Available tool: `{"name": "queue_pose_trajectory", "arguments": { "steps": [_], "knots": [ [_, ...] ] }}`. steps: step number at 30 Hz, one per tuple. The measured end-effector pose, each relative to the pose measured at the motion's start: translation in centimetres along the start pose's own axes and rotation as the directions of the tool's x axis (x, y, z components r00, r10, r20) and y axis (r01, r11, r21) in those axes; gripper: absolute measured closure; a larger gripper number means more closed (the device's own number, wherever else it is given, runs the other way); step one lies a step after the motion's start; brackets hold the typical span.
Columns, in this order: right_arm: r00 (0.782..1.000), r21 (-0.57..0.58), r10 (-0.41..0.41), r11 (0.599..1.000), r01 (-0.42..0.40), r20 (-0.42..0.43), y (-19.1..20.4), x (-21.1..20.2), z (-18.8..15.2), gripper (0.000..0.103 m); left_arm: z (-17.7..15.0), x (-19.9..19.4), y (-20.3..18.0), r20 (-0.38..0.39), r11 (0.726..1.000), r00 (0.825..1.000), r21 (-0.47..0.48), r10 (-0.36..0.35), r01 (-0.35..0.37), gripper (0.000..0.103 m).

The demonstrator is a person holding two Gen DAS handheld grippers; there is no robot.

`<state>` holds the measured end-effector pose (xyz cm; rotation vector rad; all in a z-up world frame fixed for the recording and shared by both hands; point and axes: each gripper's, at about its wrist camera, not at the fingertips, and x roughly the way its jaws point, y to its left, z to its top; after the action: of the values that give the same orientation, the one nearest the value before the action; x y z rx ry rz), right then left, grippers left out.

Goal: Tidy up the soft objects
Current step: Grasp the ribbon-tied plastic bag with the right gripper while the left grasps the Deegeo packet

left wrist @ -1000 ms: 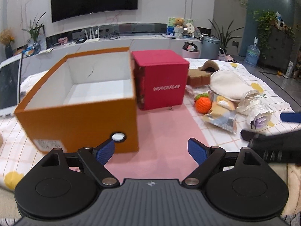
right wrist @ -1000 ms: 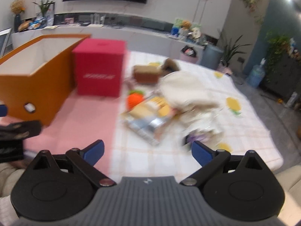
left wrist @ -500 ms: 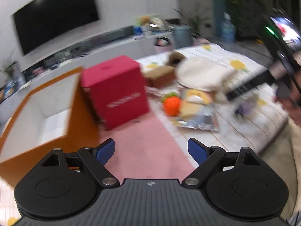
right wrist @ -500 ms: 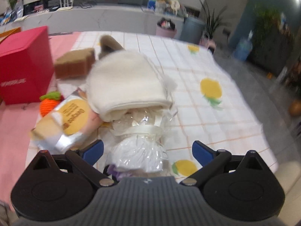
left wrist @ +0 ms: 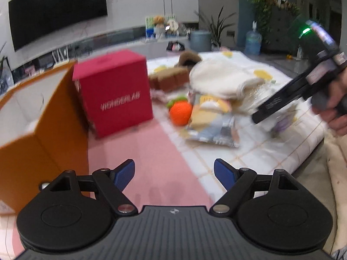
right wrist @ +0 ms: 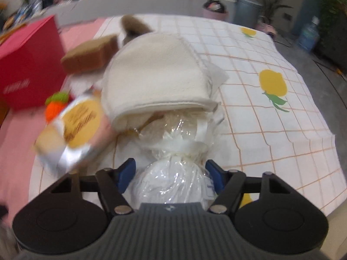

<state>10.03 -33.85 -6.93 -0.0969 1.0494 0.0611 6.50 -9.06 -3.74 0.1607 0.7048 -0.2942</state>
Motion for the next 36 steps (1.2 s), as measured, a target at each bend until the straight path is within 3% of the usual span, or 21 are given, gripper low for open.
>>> {"name": "queue_pose_trajectory", "arguments": {
  "steps": [4,6,9,12,14,18,20,22,24,26,30,33,36],
  "knots": [
    [0.994,0.012,0.048,0.999,-0.047,-0.097,-1.5,-1.1,-1.2,0.038,-0.8,0.0,1.1,-0.029,0.992,0.997,-0.102,-0.076,0.073,0.007],
    [0.990,-0.009,0.058,0.998,-0.059,-0.129,-1.7,-1.3,-1.7,0.034,-0.9,0.1,0.8,-0.058,0.993,0.994,-0.078,-0.091,0.087,0.010],
    [0.994,-0.052,0.023,0.998,-0.029,-0.105,-1.0,-1.0,-1.5,0.022,-0.5,0.4,-0.1,-0.099,0.992,0.987,0.014,-0.127,0.129,0.013],
    [0.997,-0.059,0.026,0.998,-0.031,-0.079,-0.2,-0.6,-0.6,0.018,0.3,0.3,-0.9,-0.070,0.997,0.995,0.021,-0.072,0.073,0.012],
    [0.995,-0.057,0.029,0.998,-0.034,-0.091,0.1,-0.1,-0.4,0.017,1.1,0.3,-1.3,-0.033,0.998,0.997,0.020,-0.064,0.065,0.005],
    [0.994,-0.063,0.016,0.998,-0.023,-0.110,0.1,0.3,-0.9,0.024,3.4,1.5,-2.3,-0.022,0.986,0.992,0.102,-0.127,0.128,0.005],
    [0.992,-0.021,0.043,0.999,-0.046,-0.121,-0.4,0.1,-0.9,0.038,4.5,2.5,-3.0,-0.012,0.966,0.979,0.159,-0.204,0.203,0.004],
    [0.990,-0.007,0.054,0.998,-0.055,-0.128,-0.6,0.0,-1.0,0.038,5.4,4.1,-3.4,-0.012,0.946,0.961,0.173,-0.275,0.273,0.004],
    [0.990,-0.028,0.055,0.998,-0.059,-0.127,-0.2,0.0,-1.1,0.039,6.1,5.9,-3.8,-0.033,0.941,0.954,0.159,-0.298,0.299,0.004],
    [0.989,-0.018,0.067,0.997,-0.070,-0.130,-0.3,0.1,-1.1,0.042,6.5,7.9,-4.3,-0.052,0.945,0.961,0.169,-0.273,0.278,0.004],
    [0.987,0.035,0.081,0.996,-0.076,-0.137,-1.0,0.2,-0.8,0.045,6.6,9.2,-5.4,-0.008,0.937,0.983,0.303,-0.181,0.175,0.001],
    [0.988,0.006,0.076,0.997,-0.075,-0.133,-0.7,0.3,-0.7,0.043,6.4,9.8,-5.6,0.007,0.943,0.992,0.312,-0.125,0.116,0.001],
    [0.989,-0.005,0.071,0.997,-0.072,-0.131,-0.5,0.4,-0.6,0.042,6.2,10.6,-5.0,-0.060,0.949,0.988,0.278,-0.139,0.151,0.001]
  ]
}}
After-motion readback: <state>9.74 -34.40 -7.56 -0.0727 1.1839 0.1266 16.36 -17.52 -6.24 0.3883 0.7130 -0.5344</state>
